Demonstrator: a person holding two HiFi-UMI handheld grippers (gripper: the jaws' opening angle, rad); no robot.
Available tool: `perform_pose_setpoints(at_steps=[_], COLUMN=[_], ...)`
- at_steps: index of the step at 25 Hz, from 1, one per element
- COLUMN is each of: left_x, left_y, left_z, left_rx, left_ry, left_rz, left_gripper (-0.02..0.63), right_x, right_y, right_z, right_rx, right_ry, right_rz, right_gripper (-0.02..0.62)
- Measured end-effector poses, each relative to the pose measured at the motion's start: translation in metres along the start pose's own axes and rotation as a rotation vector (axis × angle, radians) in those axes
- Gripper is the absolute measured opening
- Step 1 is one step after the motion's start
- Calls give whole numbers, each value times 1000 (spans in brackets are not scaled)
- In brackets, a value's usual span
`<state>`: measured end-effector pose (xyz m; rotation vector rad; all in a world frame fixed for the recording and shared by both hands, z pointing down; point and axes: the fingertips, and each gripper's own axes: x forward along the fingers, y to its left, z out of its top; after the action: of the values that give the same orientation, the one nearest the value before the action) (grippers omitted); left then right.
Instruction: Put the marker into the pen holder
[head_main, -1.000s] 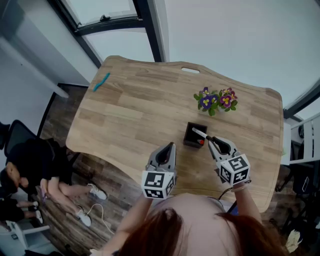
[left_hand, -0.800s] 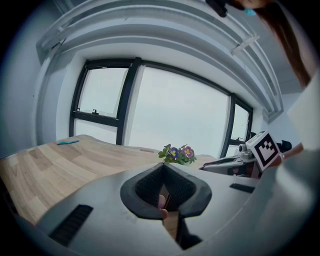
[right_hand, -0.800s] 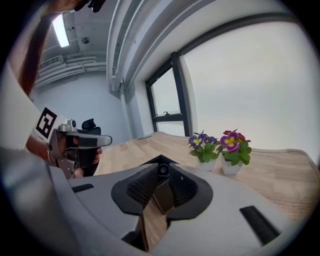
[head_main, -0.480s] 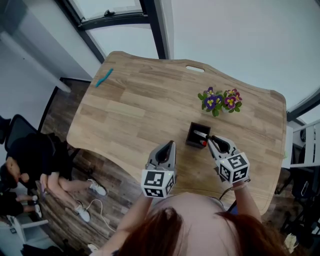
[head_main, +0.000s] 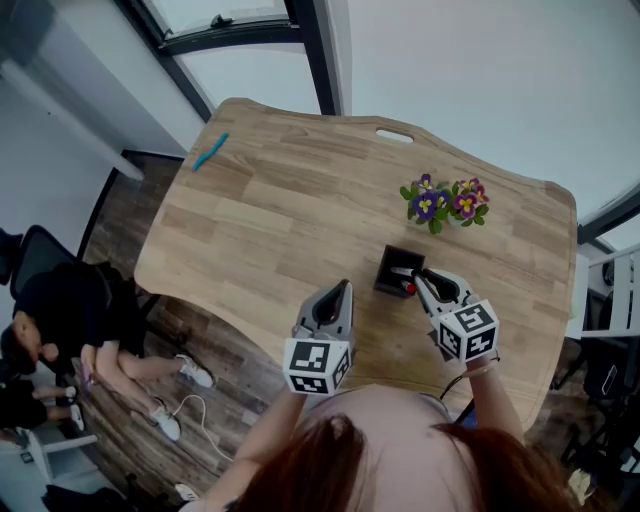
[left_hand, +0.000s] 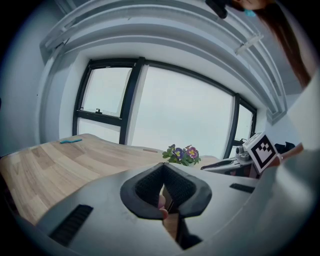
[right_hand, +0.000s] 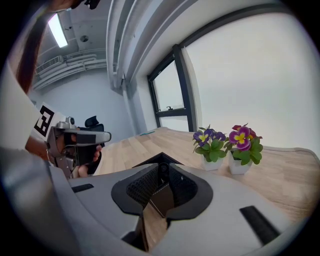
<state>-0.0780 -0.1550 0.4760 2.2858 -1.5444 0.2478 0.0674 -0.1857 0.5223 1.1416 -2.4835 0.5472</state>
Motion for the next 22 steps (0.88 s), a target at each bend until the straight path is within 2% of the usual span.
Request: perform_pose_setpoints(at_steps=[15,22], left_x=[0,-4], left_y=[5,5], left_z=[5,7], left_rx=[-3,6], left_ry=[-11,-16], left_rz=[-6,-28], left_gripper=[1,2], right_x=[9,3], right_y=[1,2], right_z=[-8,1], right_rx=[47,64], right_ry=[52,7], right_rz=[8,-21], right_gripper=[60,60])
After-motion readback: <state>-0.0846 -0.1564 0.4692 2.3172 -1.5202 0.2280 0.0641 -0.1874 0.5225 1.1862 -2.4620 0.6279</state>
